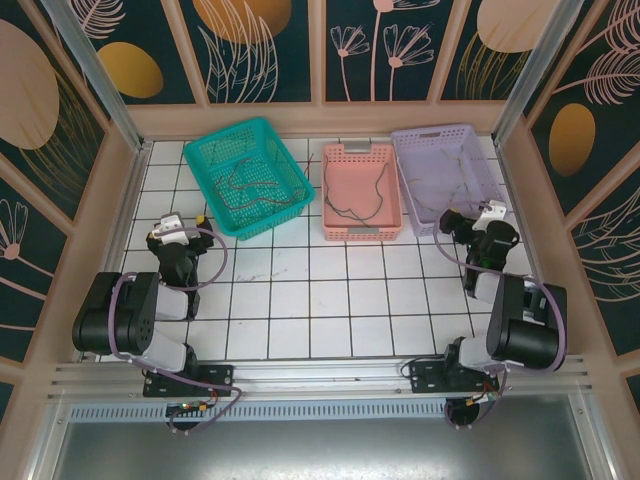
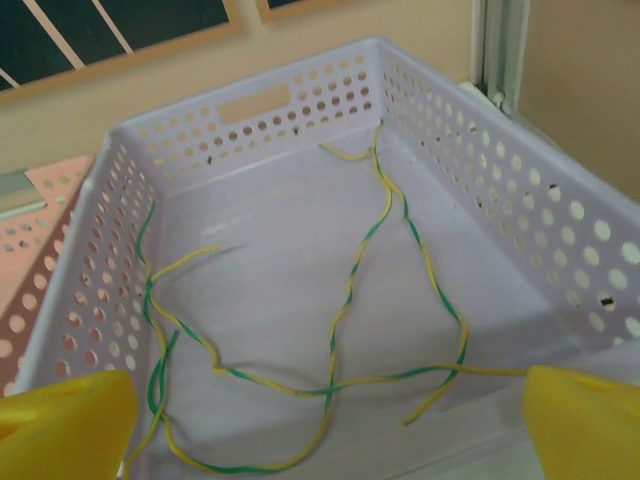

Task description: Untangle the cables

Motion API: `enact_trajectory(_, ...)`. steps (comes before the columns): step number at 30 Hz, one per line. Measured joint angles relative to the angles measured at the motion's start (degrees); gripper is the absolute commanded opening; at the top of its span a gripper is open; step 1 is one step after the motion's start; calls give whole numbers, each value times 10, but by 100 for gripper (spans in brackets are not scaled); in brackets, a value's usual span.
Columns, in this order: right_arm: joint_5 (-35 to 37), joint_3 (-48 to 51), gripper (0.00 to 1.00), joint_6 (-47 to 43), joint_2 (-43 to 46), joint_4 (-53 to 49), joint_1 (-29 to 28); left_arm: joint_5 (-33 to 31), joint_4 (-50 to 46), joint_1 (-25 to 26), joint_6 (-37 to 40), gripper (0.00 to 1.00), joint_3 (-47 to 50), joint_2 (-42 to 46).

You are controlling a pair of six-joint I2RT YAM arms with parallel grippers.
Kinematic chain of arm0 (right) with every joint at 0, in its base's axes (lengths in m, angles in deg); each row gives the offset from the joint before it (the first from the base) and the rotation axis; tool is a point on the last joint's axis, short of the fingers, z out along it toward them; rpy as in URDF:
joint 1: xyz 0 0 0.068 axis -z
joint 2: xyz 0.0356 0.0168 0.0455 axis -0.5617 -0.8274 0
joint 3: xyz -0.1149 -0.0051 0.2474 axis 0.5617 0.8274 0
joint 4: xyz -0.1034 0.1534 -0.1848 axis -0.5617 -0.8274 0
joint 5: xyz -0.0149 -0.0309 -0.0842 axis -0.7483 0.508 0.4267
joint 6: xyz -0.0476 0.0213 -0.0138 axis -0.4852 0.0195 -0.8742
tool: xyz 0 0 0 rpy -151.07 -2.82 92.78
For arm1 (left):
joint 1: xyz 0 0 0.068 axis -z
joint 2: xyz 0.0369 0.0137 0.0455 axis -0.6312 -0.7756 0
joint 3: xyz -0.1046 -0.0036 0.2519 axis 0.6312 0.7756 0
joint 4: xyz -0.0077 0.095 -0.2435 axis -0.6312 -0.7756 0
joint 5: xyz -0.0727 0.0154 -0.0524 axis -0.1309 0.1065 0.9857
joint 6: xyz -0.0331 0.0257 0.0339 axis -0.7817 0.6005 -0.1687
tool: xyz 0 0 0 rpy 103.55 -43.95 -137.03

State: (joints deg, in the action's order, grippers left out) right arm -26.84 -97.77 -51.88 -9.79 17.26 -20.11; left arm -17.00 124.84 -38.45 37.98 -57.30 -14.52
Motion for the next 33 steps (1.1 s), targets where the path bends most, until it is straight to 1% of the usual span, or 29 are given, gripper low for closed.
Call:
enact_trajectory(5, -1, 0, 99, 13, 5, -2, 2, 0, 0, 0, 0, 99, 0, 0)
enact_trajectory(9, -1, -1, 99, 22, 9, -2, -9, 0, 0, 0, 0, 99, 0, 0)
enact_trajectory(11, 4, -3, 99, 24, 3, 0, -24, 0, 0, 0, 0, 99, 0, 0)
enact_trajectory(16, 30, -12, 99, -3, -38, 10, -99, 0, 0, 0, 0, 99, 0, 0)
enact_trajectory(19, 36, -17, 99, -21, -39, -8, -118, 0, 0, 0, 0, 99, 0, 0)
enact_trajectory(22, 47, -20, 99, -24, -23, -42, -120, 0, 0, 0, 0, 99, 0, 0)
enact_trajectory(24, 49, -23, 99, -19, -20, -57, -104, 0, 0, 0, 0, 99, 0, 0)
enact_trajectory(27, 52, -78, 99, -15, -65, -75, -78, 0, 0, 0, 0, 99, 0, 0)
enact_trajectory(29, 56, -99, 99, -15, -86, -76, -78, 0, 0, 0, 0, 99, 0, 0)
enact_trajectory(33, 60, -102, 99, -16, -88, -78, -91, 0, 0, 0, 0, 99, 0, 0)
